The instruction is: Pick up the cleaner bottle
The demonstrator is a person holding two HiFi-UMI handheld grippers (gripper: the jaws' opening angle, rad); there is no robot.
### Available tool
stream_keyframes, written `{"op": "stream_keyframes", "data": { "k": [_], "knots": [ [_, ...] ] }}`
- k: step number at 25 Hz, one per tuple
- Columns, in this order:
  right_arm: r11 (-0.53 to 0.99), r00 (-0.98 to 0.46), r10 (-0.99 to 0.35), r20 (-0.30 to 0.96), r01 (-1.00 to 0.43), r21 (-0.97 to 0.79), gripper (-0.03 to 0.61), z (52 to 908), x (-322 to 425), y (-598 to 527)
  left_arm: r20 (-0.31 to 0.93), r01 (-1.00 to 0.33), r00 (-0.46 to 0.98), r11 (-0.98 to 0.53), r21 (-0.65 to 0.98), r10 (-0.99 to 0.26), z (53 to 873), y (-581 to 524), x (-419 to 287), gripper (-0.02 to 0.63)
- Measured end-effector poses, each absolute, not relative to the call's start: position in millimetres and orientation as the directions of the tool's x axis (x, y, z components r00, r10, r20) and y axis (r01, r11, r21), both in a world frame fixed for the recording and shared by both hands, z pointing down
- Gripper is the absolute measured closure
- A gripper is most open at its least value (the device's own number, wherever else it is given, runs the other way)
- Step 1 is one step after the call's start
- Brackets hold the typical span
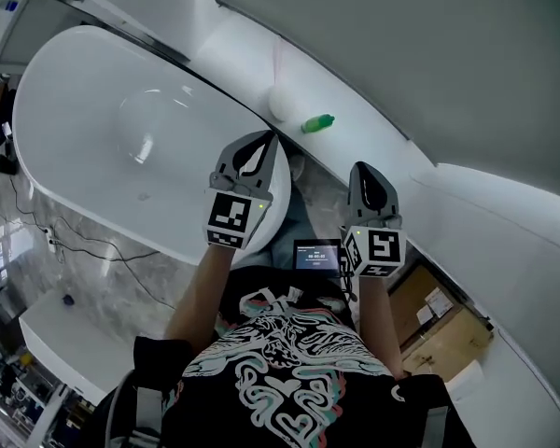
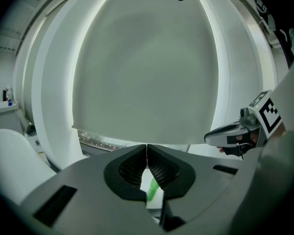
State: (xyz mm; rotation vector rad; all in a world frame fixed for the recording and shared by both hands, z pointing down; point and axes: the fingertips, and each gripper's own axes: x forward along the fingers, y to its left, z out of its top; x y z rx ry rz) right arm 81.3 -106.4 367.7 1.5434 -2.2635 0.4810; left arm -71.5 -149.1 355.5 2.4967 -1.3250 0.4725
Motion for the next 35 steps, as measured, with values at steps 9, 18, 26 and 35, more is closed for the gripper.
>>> {"op": "stream_keyframes", "data": {
  "k": [9, 18, 26, 35],
  "knots": [
    [0.341, -0.341, -0.797, 0.498, -0.935, -0.095, 0.551, 408.4, 86.0, -122.9, 0.457, -0.820, 0.533, -0.567, 0.072, -0.712, 402.9, -155.1, -68.8, 0.597],
    [0.322, -0.308, -0.786, 0.536, -0.944, -0.069, 0.551, 449.7, 86.6, -124.8, 0.478, -0.818, 0.532, -0.571, 0.076, -0.699, 441.9, -153.7, -71.2, 0.597],
    [0.300, -0.273, -0.783, 0.559, -0.953, -0.045, 0.551, 481.3, 75.0, -124.9, 0.488, -0.825, 0.522, -0.559, 0.081, -0.699, 469.0, -153.3, -77.6, 0.597],
    [0.298, -0.281, -0.776, 0.564, -0.952, -0.063, 0.551, 515.5, 55.4, -136.3, 0.473, -0.806, 0.543, -0.588, 0.063, -0.694, 491.2, -156.9, -76.1, 0.597]
  ]
}}
